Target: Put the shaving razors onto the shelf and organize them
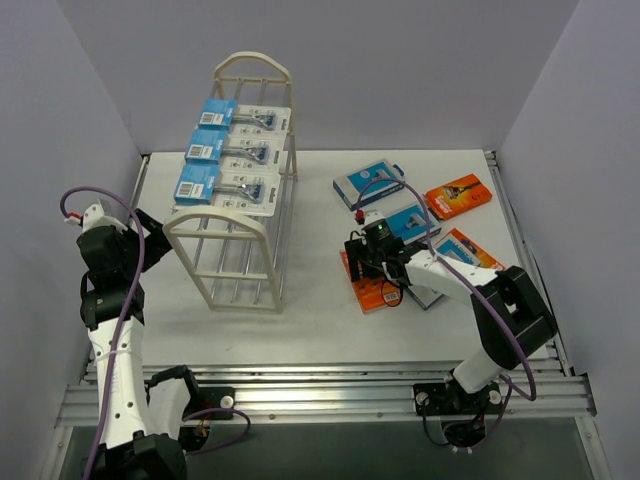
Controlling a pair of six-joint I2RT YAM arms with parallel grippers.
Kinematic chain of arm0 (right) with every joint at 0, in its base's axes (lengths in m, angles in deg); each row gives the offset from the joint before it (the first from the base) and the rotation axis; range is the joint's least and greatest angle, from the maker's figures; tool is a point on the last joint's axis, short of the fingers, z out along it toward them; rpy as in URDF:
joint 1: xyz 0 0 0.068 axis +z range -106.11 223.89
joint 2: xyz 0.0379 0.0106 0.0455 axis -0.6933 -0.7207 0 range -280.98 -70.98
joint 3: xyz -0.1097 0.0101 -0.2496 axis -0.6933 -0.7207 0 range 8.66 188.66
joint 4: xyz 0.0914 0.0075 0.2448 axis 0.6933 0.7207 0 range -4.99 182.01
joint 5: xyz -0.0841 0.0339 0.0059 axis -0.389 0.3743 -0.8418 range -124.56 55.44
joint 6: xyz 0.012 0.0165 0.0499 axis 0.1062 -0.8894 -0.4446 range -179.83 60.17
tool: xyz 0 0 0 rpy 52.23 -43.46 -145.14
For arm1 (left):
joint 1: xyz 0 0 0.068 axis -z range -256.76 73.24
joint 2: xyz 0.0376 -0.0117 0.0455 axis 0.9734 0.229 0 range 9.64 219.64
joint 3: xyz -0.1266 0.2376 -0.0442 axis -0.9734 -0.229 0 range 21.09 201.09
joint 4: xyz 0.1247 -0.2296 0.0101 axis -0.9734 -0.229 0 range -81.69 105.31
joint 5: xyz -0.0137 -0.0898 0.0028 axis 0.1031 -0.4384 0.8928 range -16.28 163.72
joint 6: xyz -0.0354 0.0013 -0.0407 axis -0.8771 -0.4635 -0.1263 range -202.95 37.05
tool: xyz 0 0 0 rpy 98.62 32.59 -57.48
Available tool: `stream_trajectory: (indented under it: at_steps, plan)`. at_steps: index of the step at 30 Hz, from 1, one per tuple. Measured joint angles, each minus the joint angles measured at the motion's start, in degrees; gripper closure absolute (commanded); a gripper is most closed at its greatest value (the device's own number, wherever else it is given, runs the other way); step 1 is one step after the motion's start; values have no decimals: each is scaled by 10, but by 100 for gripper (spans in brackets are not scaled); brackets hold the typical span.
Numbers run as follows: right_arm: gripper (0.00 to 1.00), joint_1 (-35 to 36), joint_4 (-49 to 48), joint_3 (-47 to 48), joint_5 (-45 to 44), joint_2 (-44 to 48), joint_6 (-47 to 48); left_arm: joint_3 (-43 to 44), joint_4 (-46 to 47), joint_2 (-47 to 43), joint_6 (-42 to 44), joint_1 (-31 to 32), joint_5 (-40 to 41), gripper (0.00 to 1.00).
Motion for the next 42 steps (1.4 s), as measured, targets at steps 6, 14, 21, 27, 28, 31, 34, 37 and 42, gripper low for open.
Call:
stream_trajectory:
  at_steps: [6, 14, 21, 27, 28, 31, 34, 37, 42]
  plan:
    - [35, -37, 0, -21, 33, 20, -12, 0, 0, -2, 0, 0, 0, 6]
    - [5, -78, 0, -40, 57, 62, -17, 0, 0, -2, 0, 0, 0, 6]
    - [0, -78, 0, -40, 71, 61, -18, 0, -5, -12, -1, 0, 11, 6]
    - [0, -78, -1, -40, 74, 38, -18, 1, -16, -28, -9, 7, 42, 6]
    - [0, -78, -2, -40, 75, 31, -18, 2, -20, -30, -13, 7, 46, 6]
    - [0, -78, -7, -40, 83, 9, -18, 4, -31, -37, -30, 6, 51, 6]
    - [0, -78, -12, -39, 93, 6, -18, 9, -50, -54, -51, 6, 57, 6]
    - [7, -75, -13, -39, 94, 5, -18, 25, -81, -82, -68, 6, 63, 6]
    - [21, -56, -14, -37, 84, 3, -22, 90, -141, -139, -82, 6, 67, 6]
